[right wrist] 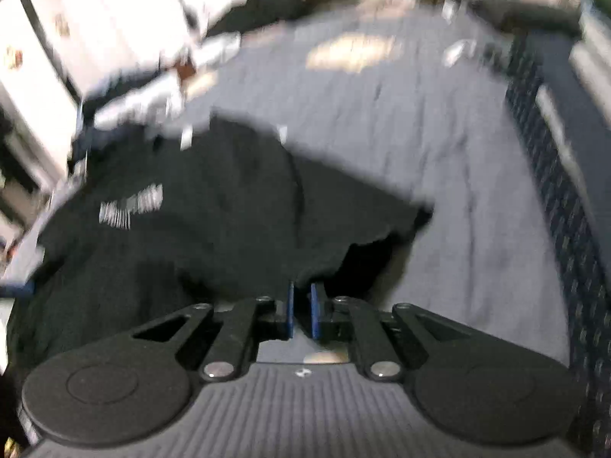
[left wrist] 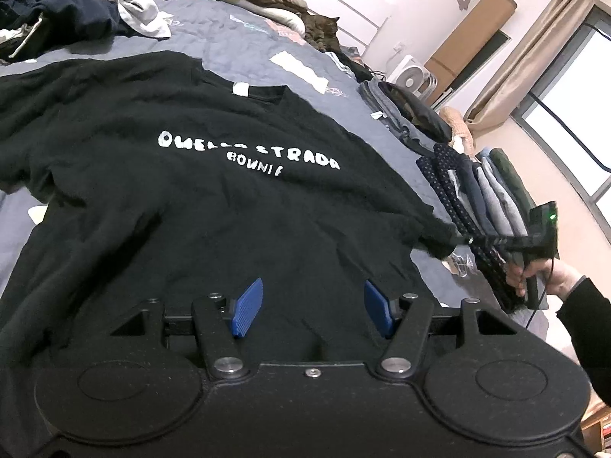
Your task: Fold clothes
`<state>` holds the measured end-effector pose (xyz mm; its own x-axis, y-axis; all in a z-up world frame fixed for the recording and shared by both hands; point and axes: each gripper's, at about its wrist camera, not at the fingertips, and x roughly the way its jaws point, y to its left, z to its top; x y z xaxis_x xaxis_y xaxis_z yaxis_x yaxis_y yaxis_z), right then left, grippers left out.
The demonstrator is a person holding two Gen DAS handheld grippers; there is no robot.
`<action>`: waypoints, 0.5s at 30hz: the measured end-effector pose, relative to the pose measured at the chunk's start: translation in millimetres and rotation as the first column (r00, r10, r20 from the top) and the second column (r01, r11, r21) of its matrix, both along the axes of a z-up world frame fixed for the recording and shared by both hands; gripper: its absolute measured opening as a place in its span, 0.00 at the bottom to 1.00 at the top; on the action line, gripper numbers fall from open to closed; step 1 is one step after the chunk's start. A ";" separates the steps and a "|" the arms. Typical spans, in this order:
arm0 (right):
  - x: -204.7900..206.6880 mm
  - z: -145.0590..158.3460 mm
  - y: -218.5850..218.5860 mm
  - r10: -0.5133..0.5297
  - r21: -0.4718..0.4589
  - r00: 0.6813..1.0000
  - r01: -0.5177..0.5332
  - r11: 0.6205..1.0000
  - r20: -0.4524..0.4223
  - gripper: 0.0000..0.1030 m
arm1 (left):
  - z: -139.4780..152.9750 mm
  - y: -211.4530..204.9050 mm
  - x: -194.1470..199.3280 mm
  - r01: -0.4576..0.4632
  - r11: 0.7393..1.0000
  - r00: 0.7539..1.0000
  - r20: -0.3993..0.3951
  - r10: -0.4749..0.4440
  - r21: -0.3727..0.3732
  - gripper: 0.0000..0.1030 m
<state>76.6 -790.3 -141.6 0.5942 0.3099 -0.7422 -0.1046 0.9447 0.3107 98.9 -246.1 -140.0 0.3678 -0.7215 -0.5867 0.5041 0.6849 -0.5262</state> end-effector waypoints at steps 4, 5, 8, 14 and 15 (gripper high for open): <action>2.2 -21.1 21.1 0.073 -0.121 0.988 -0.089 0.989 -0.134 0.11 | -0.1 -0.6 -0.2 0.002 1.000 1.000 -0.001 -0.002 0.008 0.57; 3.7 -24.3 25.0 0.082 -0.148 0.986 -0.104 0.983 -0.148 0.11 | 0.2 0.3 0.1 -0.001 1.000 1.000 -0.002 0.001 0.007 0.57; 18.1 -17.1 26.5 0.074 -0.206 0.993 -0.091 0.974 -0.090 0.14 | 0.6 0.2 0.0 0.000 1.000 1.000 -0.004 0.000 0.002 0.57; 46.8 -2.6 29.5 0.068 -0.318 0.997 -0.056 0.947 0.028 0.41 | -0.4 -3.1 -0.3 0.014 1.000 1.000 -0.007 -0.014 0.002 0.58; 51.6 -0.2 30.0 0.068 -0.335 0.996 -0.048 0.941 0.048 0.41 | -1.3 -3.6 -0.2 0.015 1.000 1.000 -0.010 -0.015 0.006 0.58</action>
<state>128.2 -760.4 -141.9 0.6277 0.0859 -0.7737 -0.1712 0.9848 -0.0295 98.7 -249.7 -141.3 0.3511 -0.7235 -0.5944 0.5090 0.6803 -0.5274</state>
